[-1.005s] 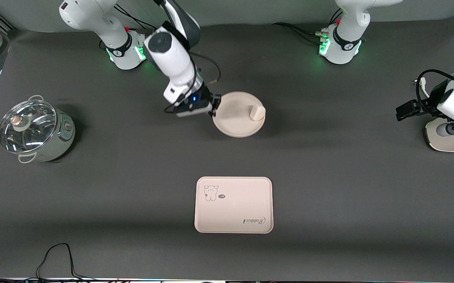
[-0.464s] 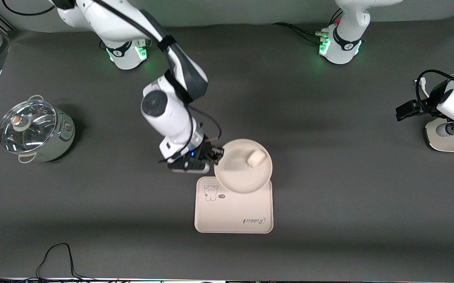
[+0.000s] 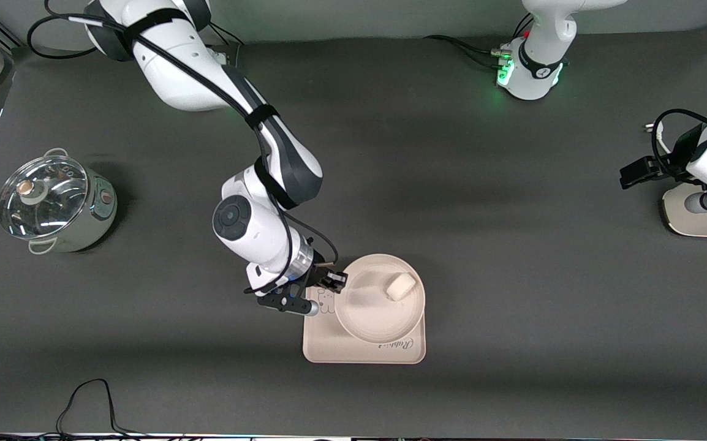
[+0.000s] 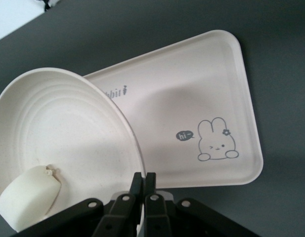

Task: Place bun in plate and plate on tray
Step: 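Carry the plate with the right gripper onto the white tray, then open the right gripper and release the plate on the tray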

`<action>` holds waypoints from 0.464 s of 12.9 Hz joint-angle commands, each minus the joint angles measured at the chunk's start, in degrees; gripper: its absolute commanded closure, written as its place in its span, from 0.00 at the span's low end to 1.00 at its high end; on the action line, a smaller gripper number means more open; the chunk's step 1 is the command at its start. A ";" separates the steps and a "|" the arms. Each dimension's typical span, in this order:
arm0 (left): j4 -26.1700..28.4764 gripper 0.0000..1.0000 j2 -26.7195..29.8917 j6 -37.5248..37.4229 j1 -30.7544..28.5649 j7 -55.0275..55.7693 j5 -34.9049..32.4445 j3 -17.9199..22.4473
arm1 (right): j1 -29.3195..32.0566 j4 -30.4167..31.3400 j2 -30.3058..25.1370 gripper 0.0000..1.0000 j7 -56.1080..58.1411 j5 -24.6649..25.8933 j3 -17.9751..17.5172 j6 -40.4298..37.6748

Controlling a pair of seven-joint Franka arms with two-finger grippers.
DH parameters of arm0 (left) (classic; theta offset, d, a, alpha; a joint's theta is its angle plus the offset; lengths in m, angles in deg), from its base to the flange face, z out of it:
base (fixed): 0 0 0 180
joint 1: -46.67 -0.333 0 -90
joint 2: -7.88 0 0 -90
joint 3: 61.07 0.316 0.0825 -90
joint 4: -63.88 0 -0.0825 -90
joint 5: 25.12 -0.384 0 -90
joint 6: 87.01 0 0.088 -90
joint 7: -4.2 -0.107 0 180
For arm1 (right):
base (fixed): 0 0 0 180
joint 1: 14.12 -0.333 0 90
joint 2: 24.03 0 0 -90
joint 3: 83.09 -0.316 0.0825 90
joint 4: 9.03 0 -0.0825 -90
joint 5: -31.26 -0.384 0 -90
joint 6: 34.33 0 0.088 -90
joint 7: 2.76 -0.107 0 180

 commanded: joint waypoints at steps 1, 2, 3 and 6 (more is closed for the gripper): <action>0.67 0.00 0.89 0.36 -0.16 -0.82 0.43 -0.09 | 2.44 -4.43 5.97 1.00 3.65 -1.82 -0.48 3.62; 0.67 0.00 0.97 0.27 0.10 -0.56 0.43 -0.18 | 2.53 -4.35 7.38 1.00 4.35 -1.82 -0.48 5.29; 0.58 0.00 0.97 0.27 0.36 -0.20 0.43 -0.27 | 2.53 -4.44 8.87 1.00 4.45 -1.82 -0.48 6.87; 0.76 0.00 0.89 0.36 0.01 -0.46 0.26 -0.18 | 2.53 -4.79 12.13 1.00 4.45 -1.74 -0.66 11.01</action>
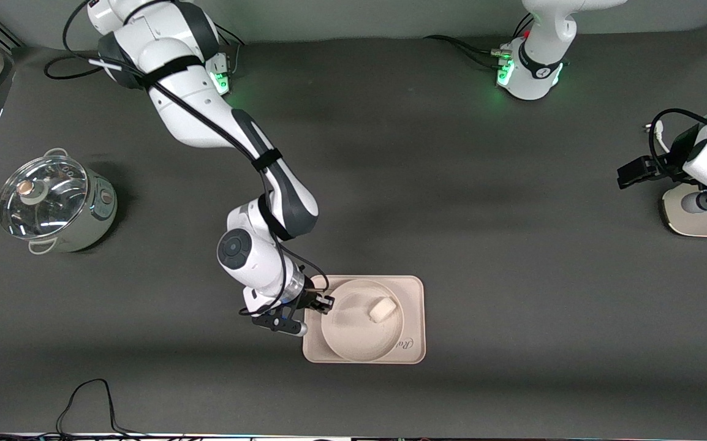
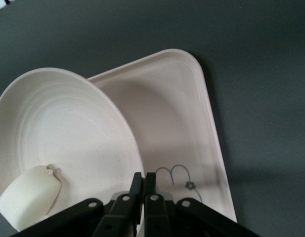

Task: Place bun in plate and plate on tray
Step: 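Open the right gripper and release the plate on the tray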

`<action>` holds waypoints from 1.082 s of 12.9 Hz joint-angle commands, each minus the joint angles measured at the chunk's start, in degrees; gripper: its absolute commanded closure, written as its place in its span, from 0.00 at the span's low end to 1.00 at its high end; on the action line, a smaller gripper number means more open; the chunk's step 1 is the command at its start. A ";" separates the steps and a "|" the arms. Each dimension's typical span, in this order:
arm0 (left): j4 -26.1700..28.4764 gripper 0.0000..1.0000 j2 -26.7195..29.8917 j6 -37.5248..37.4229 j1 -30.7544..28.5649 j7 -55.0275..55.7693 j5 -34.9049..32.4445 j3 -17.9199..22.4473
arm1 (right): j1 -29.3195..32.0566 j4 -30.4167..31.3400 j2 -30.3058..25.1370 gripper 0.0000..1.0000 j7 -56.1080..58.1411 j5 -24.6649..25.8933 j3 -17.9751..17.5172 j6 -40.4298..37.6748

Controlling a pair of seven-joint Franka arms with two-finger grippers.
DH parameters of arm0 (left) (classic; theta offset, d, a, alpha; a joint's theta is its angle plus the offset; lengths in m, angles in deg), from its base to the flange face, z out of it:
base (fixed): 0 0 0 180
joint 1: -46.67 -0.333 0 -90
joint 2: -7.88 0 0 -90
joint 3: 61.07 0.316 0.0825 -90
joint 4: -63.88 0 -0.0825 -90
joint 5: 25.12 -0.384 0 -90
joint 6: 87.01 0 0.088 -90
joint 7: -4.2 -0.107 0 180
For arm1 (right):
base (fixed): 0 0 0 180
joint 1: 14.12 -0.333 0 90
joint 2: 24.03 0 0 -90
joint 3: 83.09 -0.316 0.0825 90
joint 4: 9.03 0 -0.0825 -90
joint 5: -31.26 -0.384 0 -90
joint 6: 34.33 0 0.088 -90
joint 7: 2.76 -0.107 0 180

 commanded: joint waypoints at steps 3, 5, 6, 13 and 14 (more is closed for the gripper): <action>0.76 0.00 0.89 0.36 0.38 -0.12 0.15 0.02 | 0.09 -4.41 3.91 1.00 1.67 -1.72 -0.48 2.09; 0.84 0.00 0.89 0.36 0.38 -0.12 0.15 0.02 | 0.09 -4.24 4.09 0.34 1.67 -1.72 -0.39 2.09; 0.84 0.00 0.89 0.36 0.38 -0.12 0.23 0.02 | 0.09 -3.89 4.00 0.00 1.75 -1.63 -0.39 2.09; 0.84 0.00 0.97 -0.08 0.21 -0.12 0.15 0.02 | 0.62 -2.22 -13.45 0.00 1.66 -0.84 2.50 -22.29; 0.84 0.00 1.06 -0.17 0.21 -0.12 0.23 0.02 | 0.44 -1.00 -17.66 0.00 1.67 -0.58 3.20 -27.39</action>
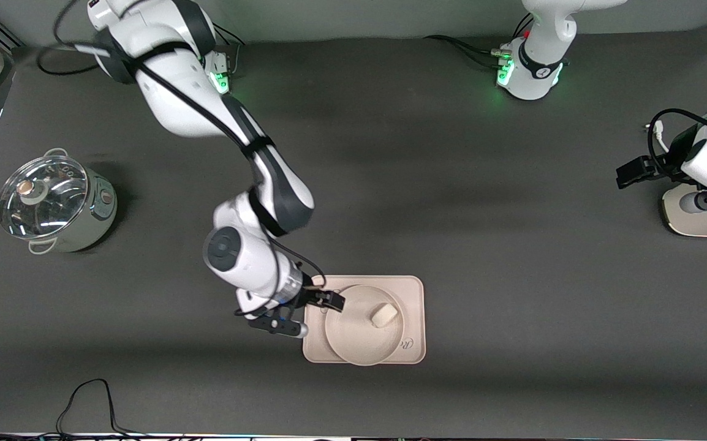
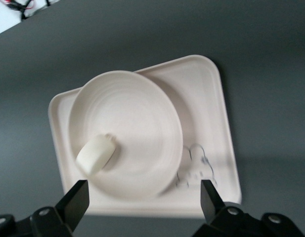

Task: Place bun in plate and plate on tray
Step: 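Open the right gripper and release the plate on the tray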

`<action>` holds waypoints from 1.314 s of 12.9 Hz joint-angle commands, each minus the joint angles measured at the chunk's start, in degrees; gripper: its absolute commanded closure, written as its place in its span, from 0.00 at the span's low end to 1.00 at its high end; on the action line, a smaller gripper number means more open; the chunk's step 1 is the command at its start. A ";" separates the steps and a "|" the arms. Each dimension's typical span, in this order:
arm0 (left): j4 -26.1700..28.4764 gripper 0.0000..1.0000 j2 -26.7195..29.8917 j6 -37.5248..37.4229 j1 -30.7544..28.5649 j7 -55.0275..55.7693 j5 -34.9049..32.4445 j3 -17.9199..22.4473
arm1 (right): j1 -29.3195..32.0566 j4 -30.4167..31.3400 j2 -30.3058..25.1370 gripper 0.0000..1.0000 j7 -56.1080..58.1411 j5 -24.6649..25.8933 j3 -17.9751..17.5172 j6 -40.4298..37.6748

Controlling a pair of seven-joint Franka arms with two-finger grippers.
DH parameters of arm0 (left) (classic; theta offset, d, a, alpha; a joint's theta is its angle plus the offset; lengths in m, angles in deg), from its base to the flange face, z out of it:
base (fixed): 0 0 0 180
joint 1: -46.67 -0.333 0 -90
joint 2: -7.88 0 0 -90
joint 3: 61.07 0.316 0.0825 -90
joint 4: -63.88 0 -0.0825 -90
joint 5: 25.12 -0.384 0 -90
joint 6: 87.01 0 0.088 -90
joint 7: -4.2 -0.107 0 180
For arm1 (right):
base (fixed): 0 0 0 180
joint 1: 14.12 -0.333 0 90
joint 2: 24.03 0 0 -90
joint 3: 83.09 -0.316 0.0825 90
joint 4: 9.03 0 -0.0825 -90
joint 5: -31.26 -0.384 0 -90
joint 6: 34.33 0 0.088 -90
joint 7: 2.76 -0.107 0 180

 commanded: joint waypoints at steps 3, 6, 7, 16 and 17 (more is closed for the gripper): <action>0.70 0.00 0.97 0.31 0.25 -0.12 0.23 0.14 | 3.75 14.84 -26.34 0.00 7.07 10.44 1.09 -18.57; 0.17 0.00 0.97 0.49 -0.28 -0.12 0.50 0.14 | 12.79 24.35 -42.53 0.00 18.51 15.21 0.65 -28.59; 0.17 0.00 0.89 0.58 -0.28 -0.03 0.41 0.14 | 16.22 25.85 -45.45 0.00 22.37 19.14 -0.13 -30.53; -2.55 0.00 0.88 -0.56 -0.19 -0.20 0.41 0.14 | 23.81 25.87 -48.11 0.00 31.55 23.49 2.41 -33.63; -3.08 0.00 0.88 -0.65 -0.19 -0.47 0.41 0.05 | 23.82 25.87 -48.11 0.00 31.46 23.49 2.41 -33.71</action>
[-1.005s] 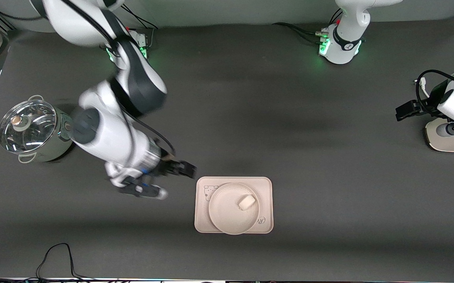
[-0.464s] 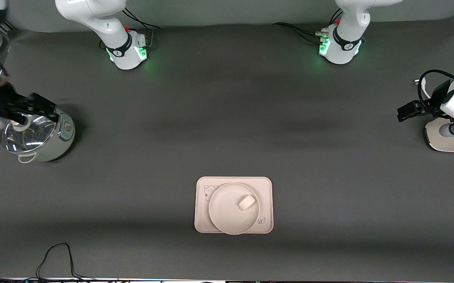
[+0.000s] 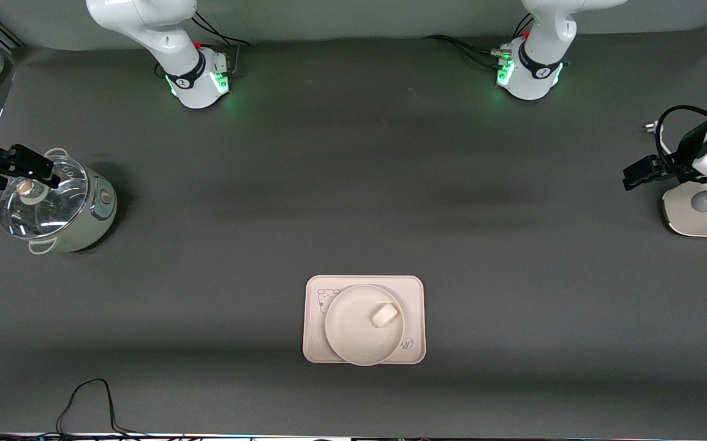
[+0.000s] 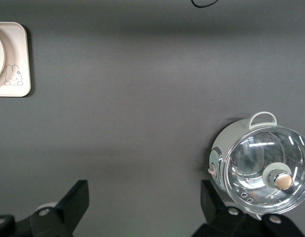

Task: Place bun in plate and plate on tray
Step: 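Open the right gripper and release the plate on the tray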

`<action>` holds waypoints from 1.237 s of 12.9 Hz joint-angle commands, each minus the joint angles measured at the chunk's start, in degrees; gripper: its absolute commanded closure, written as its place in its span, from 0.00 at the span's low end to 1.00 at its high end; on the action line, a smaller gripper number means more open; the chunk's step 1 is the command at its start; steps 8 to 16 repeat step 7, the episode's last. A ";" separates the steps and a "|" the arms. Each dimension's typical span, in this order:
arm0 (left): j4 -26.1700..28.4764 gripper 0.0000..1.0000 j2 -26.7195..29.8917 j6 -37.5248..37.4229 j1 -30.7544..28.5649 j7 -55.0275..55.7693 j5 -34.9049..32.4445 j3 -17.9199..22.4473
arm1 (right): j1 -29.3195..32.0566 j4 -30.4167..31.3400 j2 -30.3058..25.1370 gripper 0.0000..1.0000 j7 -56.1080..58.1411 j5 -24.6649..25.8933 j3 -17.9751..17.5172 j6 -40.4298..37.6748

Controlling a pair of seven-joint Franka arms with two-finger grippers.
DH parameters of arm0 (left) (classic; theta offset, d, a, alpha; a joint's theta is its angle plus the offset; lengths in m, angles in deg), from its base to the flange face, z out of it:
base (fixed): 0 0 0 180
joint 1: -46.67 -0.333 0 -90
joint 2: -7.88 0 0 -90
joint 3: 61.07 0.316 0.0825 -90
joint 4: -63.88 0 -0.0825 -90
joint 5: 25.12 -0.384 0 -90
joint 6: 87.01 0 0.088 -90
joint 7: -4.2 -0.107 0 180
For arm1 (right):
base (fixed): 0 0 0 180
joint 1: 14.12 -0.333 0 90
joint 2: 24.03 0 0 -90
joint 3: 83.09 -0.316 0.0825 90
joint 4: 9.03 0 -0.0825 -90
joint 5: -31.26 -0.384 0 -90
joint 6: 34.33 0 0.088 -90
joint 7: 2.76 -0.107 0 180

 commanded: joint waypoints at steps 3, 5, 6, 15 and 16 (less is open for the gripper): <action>-1.49 0.00 0.91 -1.27 0.36 -0.42 0.54 -0.36 | -0.44 0.62 -0.54 0.00 0.49 1.33 -0.12 -0.28; -1.66 0.00 0.82 -2.58 0.27 -0.50 2.02 -0.27 | -0.44 0.62 -0.54 0.00 0.66 1.33 -0.12 -0.28; -1.67 0.00 0.82 -2.59 0.18 -0.59 2.03 -0.27 | -0.44 0.71 -0.37 0.00 0.66 1.33 -0.12 -0.28; -1.67 0.00 0.82 -2.50 0.10 -0.85 2.03 -0.27 | -0.36 0.71 -0.36 0.00 0.75 1.33 -0.03 -0.28; -1.67 0.00 0.82 -2.50 0.10 -0.85 2.03 -0.27 | -0.36 0.71 -0.36 0.00 0.75 1.33 -0.03 -0.28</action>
